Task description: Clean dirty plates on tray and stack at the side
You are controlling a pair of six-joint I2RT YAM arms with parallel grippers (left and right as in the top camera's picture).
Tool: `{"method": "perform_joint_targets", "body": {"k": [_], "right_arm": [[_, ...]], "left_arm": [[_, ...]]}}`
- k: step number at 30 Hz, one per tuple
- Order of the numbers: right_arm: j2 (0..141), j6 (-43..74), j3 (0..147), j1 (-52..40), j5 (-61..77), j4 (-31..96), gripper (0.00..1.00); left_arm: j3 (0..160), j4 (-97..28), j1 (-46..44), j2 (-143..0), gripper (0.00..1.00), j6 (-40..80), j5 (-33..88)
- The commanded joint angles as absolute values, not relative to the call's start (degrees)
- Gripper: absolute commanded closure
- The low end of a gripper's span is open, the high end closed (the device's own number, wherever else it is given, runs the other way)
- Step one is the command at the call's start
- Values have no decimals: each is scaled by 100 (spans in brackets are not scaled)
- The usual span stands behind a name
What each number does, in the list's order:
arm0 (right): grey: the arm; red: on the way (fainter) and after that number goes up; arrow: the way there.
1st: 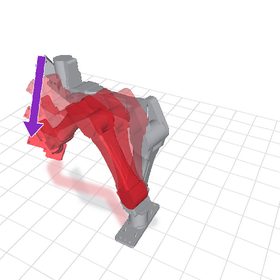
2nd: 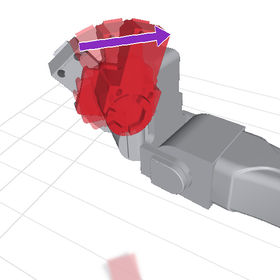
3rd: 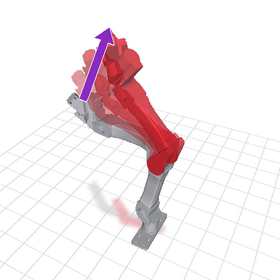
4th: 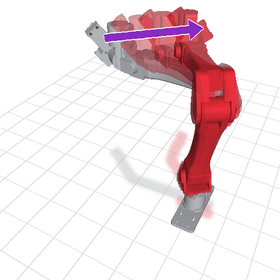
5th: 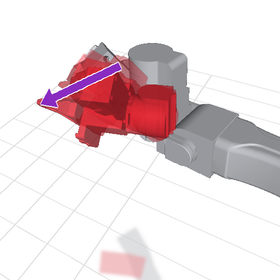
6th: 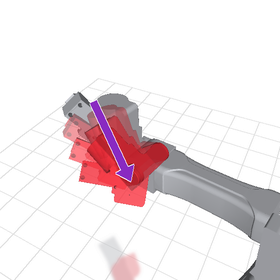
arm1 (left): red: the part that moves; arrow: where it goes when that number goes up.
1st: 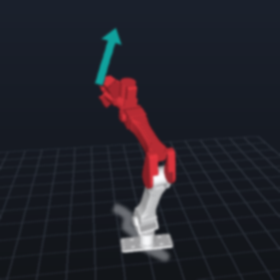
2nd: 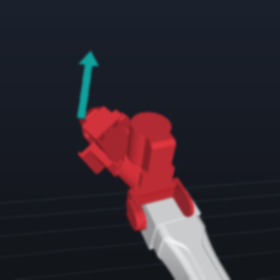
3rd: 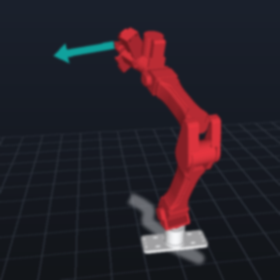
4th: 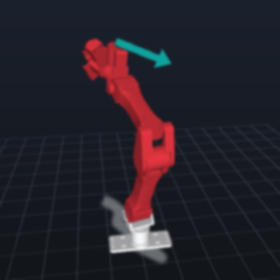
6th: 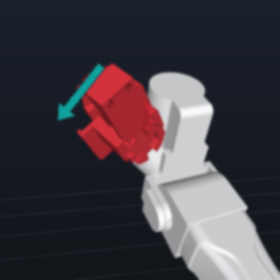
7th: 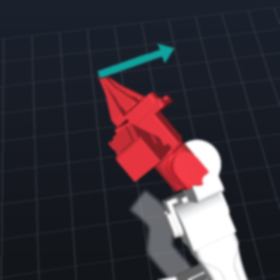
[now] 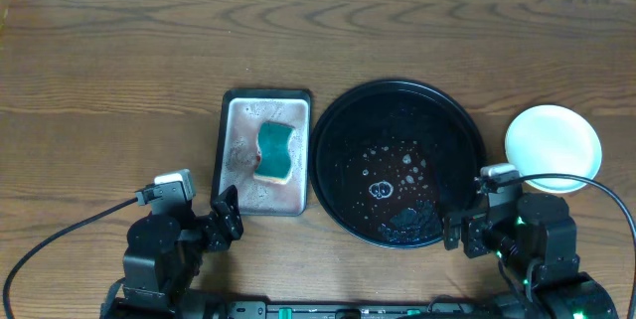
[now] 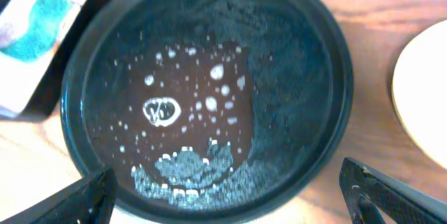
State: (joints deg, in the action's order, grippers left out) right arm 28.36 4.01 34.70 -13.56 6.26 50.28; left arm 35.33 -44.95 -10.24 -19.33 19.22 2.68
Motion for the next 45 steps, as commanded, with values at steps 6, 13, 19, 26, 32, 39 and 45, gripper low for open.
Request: {"method": "perform_joint_targets", "body": {"k": [6,13,19,26,32,39,45], "right_arm": [[2161,78,3238,-1100,187,4276,1],[755,78,1796,-720,305,1619,1],[27,78,373,-607,301,-790,1],[30,75,32,-576,134,226,1],[34,78,32,-576,172,419,1],[38,78,32,-576,172,414,1],[38,78,32,-576,172,416,1]], "left_arm": [[3492,-4488,-1041,-1907,18,1826,259],[3492,-4488,-1041,-1907,18,1824,259],[3492,-4488,-1041,-1907,18,1824,259],[3494,-4488,-1041,-1907,18,1824,259],[3492,-4488,-1041,-1907,18,1824,259],[3492,-4488,-1041,-1907,18,1824,259],[3494,-4488,-1041,-1907,18,1824,259]]}}
